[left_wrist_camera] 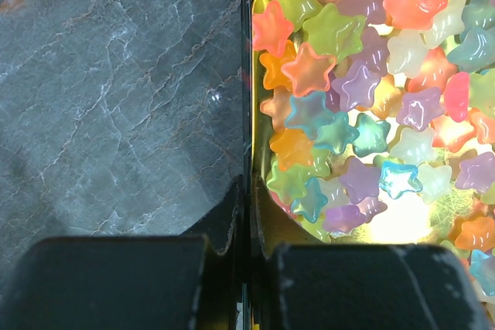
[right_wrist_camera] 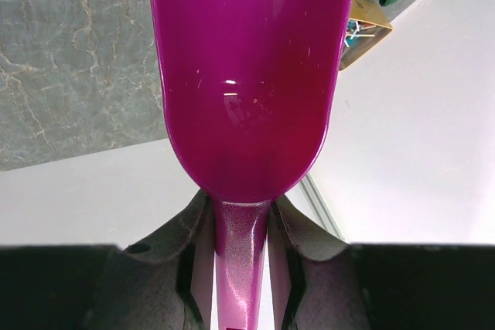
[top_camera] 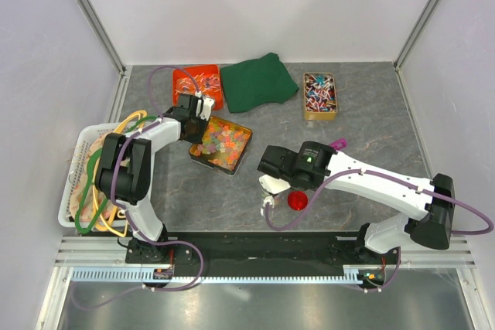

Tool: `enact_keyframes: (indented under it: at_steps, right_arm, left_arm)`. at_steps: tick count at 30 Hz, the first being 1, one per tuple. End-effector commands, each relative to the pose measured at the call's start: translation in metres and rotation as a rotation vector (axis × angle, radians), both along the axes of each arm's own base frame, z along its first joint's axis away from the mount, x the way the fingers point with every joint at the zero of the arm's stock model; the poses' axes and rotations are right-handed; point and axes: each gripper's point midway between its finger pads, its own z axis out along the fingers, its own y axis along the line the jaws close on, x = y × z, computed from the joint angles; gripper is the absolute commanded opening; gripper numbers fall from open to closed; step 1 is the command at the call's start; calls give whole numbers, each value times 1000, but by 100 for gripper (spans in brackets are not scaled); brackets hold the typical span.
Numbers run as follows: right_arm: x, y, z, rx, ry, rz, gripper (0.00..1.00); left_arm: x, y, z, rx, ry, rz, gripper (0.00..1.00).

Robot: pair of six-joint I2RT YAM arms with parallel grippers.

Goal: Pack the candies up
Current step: Place the storage box at the center of the board.

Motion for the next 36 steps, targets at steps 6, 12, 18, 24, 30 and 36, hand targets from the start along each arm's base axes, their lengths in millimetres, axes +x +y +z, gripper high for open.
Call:
enact_keyframes:
  at_steps: [6, 12, 18, 24, 30, 36]
  right_arm:
    - [9, 6, 21, -26, -97, 19, 0]
    - [9, 10, 24, -12, -110, 26, 0]
    - [7, 28, 41, 152, -72, 30, 0]
    - [10, 34, 39, 298, 32, -10, 0]
    - [31, 32, 24, 528, 115, -89, 0]
    - [66, 36, 4, 793, 75, -215, 0]
  left_arm:
    - [24, -4, 20, -14, -81, -10, 2]
    - [24, -3, 19, -13, -80, -8, 2]
    - [23, -4, 21, -15, -79, -11, 2]
    - [24, -6, 25, -24, -84, -16, 11]
    - [22, -9, 30, -41, -89, -27, 49]
    - [21, -22, 49, -105, -107, -71, 71]
